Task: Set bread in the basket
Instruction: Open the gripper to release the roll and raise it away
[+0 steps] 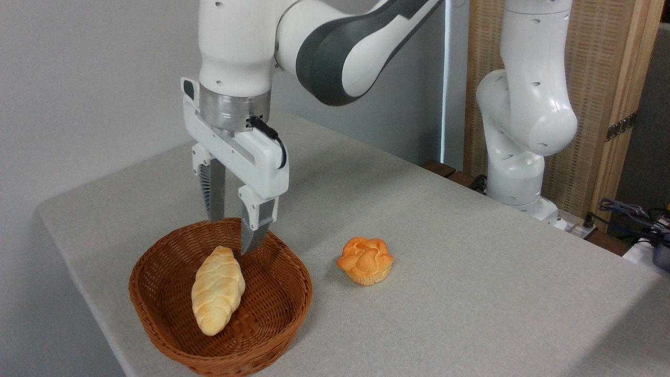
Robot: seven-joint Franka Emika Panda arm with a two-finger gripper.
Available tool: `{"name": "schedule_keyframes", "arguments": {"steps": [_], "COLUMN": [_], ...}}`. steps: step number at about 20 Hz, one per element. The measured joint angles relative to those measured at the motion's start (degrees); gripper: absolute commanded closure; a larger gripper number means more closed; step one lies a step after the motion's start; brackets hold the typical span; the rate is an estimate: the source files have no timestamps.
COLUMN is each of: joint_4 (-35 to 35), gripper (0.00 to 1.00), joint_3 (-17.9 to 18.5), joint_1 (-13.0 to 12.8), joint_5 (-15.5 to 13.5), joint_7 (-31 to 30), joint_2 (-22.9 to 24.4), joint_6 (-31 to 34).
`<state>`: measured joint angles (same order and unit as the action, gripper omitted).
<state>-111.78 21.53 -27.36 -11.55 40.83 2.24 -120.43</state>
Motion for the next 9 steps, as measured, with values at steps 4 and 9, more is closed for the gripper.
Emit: {"name": "schedule_keyframes", "arguments": {"steps": [4, 9], "joint_4": [0.0, 0.0], "gripper": [0.0, 0.0], "joint_3": [0.0, -0.4], "joint_1": [0.0, -0.2], "joint_5": [3.3, 6.1], "joint_7": [0.0, 0.0], "joint_2": [1.9, 3.9], "joint_6": [6.3, 11.9]}}
